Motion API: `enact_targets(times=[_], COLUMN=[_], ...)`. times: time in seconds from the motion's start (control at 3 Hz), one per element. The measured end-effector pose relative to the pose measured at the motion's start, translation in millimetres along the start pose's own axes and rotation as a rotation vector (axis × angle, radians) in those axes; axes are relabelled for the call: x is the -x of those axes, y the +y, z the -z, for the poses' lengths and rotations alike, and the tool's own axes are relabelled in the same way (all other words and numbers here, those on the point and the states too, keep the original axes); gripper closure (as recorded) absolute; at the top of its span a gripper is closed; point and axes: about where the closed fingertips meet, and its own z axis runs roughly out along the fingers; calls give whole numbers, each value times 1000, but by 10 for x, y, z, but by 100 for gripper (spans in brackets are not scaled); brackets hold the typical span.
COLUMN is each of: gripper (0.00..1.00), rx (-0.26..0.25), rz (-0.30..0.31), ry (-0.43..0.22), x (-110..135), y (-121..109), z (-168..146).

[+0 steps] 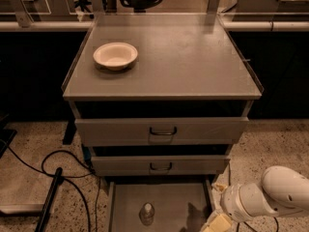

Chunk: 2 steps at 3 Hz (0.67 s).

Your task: Pick water bottle from bottom drawer and place on counter

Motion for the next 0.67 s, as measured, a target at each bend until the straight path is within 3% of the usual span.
enact_targets(times=[0.33, 0.67], gripper=[0, 0], rx=[18, 37], rz=[-31, -61], ry=[8, -50], x=[-181, -380], y=[-29, -120], z=[-334, -852])
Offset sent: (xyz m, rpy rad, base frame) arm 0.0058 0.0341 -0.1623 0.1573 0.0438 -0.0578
